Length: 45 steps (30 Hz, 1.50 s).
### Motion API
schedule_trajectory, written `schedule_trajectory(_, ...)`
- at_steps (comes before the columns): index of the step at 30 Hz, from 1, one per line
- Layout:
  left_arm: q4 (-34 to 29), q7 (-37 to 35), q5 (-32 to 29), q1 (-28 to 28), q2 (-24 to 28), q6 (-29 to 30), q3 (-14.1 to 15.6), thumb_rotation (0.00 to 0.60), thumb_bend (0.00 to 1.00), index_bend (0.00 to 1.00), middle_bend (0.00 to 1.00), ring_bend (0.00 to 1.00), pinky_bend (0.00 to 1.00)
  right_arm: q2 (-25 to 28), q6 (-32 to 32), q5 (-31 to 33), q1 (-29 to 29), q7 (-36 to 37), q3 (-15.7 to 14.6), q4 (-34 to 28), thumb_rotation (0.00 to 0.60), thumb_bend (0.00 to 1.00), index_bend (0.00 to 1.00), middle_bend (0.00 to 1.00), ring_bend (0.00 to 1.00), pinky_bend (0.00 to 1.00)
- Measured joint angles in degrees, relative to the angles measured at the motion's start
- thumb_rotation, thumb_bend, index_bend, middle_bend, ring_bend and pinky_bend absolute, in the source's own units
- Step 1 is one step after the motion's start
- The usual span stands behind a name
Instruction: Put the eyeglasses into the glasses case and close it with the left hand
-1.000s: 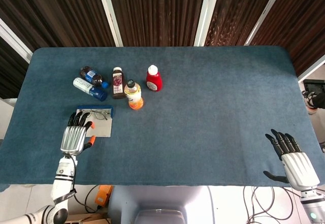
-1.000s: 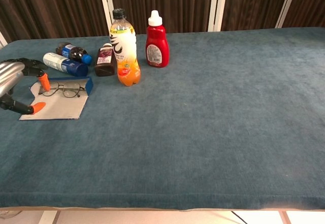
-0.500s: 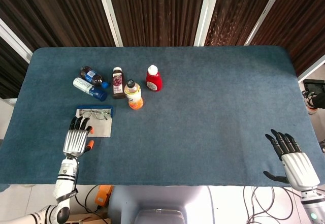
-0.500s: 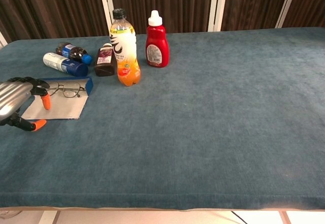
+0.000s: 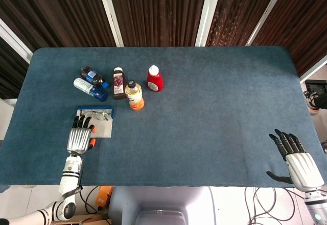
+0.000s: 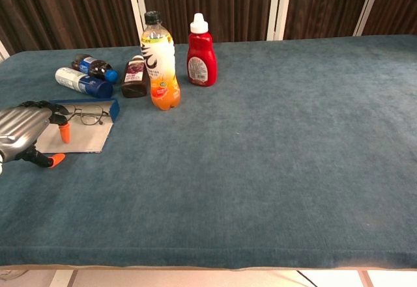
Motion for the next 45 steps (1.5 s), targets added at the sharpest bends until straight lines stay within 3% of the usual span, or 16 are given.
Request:
schedule_trajectory(30,7.5,-1.21,-1.15,-1.45,-3.15,-2.19,-1.92,0.6,0.28,0.49,0.16,0.09,0.11,-0.03,0.05,0.1,-0.08,-0.26,0.07,-0.13,0.6,0.15,0.0,0.0,0.0,0.0)
schedule_trajectory(45,12.15,-5.38,0.31,-2.44,-5.52,0.51,-4.03,0.6,0.32,0.53,0.19,0.11,0.12,-0.02,0.07,0.08,-0.09,-0.18,0.08,-0.13,0.6,0.15,0.0,0.0,0.0,0.0)
